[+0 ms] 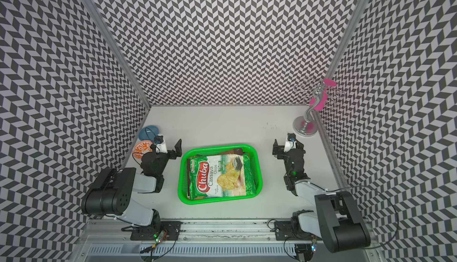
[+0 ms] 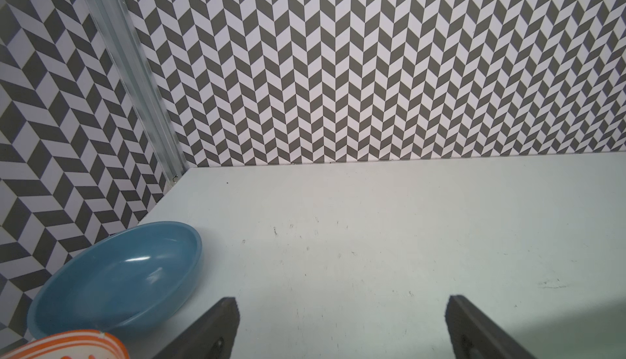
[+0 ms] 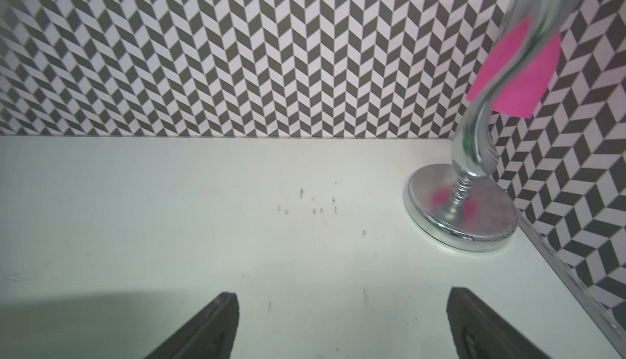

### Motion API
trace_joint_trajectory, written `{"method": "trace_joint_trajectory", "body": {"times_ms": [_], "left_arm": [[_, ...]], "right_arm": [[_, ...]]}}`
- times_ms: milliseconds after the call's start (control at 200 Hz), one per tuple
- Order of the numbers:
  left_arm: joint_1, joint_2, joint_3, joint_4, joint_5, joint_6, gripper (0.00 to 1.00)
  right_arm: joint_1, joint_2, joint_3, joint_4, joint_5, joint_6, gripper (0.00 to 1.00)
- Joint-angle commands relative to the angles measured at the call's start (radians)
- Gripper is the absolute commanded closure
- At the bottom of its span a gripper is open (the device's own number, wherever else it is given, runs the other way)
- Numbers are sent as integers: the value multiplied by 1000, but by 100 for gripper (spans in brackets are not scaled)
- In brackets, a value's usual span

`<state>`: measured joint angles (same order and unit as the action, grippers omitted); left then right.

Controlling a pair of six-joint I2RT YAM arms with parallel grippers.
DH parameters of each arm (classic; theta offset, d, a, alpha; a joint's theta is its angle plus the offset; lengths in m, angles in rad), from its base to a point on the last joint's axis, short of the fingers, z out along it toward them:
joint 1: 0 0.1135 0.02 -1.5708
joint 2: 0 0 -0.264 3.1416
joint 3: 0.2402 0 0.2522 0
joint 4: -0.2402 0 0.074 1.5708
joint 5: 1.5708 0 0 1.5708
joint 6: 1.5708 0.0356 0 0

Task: Put the potato chips into the basket
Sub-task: Reset both arms

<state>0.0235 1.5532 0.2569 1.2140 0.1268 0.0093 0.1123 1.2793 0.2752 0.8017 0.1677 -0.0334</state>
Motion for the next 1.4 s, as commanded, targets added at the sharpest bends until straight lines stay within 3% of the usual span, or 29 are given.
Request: {"method": "trace_joint_trajectory", "body": {"times_ms": [0,160,255,325,401,516,681,1397], "left_arm": [[-3,-6,13,-1,-4,10,1],[-3,-6,13,-2,-3,10,1],[-4,-6,13,-2,-4,10,1],[-3,-6,13,-2,-3,11,1],[-3,-7,13,-1,-3,10,1],[-4,-6,13,-2,-3,11,1],[-4,-6,13,-2,-5,10,1],[-4,-7,13,-2,-4,11,1]], "right_arm": [[-31,35,19,77,-13,-8,0],[-83,76,-13,252,-69,-7,0],[-98,109,8,253,-141,29,0],[-101,183,-40,416,-185,29,0],[-99,310,-131,732,-219,24,0],[-99,244,-16,413,-248,-5,0],[-97,284,-28,515,-199,13,0],[-94,279,-24,494,-197,12,0]]}}
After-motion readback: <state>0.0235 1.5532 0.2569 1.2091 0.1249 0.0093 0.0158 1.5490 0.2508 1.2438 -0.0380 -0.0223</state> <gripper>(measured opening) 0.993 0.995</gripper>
